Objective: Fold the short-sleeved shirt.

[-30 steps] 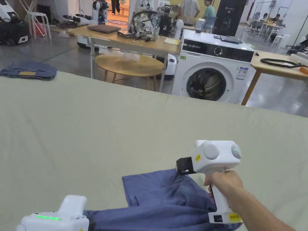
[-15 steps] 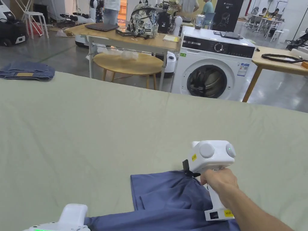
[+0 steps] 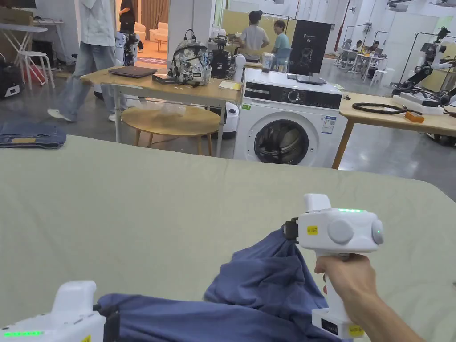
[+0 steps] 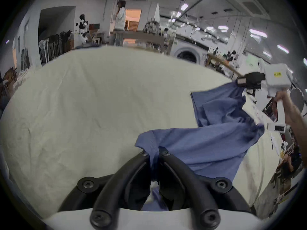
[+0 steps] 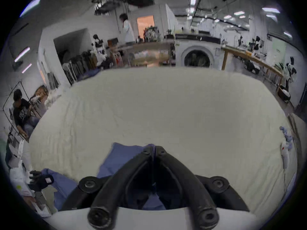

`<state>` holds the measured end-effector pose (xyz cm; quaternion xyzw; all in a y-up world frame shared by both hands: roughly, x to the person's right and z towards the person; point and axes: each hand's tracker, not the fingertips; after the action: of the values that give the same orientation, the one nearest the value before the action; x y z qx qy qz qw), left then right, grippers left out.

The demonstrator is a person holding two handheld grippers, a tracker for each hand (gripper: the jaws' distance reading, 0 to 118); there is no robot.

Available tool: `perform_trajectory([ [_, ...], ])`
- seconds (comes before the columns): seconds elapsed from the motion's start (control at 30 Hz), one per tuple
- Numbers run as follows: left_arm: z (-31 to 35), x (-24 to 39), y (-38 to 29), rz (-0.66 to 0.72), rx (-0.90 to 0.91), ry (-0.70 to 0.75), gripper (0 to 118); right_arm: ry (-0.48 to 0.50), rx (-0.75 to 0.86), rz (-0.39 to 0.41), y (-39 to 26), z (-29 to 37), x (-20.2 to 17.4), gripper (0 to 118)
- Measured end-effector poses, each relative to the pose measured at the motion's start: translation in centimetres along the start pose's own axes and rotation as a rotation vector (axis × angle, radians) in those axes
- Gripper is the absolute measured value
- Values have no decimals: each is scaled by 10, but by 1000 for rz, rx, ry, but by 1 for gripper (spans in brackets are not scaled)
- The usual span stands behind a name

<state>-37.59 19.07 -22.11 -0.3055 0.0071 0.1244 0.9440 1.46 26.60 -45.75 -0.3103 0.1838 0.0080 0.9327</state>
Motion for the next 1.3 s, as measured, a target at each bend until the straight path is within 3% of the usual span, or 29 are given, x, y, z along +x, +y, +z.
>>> perform_trajectory([
  [0.3, 85, 35, 122, -88, 295, -37, 2, -79, 204, -58, 41, 165, 25, 0],
  [0.5, 127, 39, 190, -81, 390, -12, 2, -212, 308, -48, 67, 245, 46, 0],
  [0.6, 137, 31, 218, -77, 420, 19, 2, -195, 350, -97, 76, 274, 60, 0],
  [1.0, 169, 21, 282, -3, 455, 107, 2, -270, 437, -247, 89, 332, 97, 0],
  [1.03, 172, 23, 285, -46, 460, 106, 2, -265, 442, -254, 90, 335, 97, 0],
  [1.3, 174, 26, 311, -55, 456, 107, 2, -275, 482, -233, 107, 350, 92, 0],
])
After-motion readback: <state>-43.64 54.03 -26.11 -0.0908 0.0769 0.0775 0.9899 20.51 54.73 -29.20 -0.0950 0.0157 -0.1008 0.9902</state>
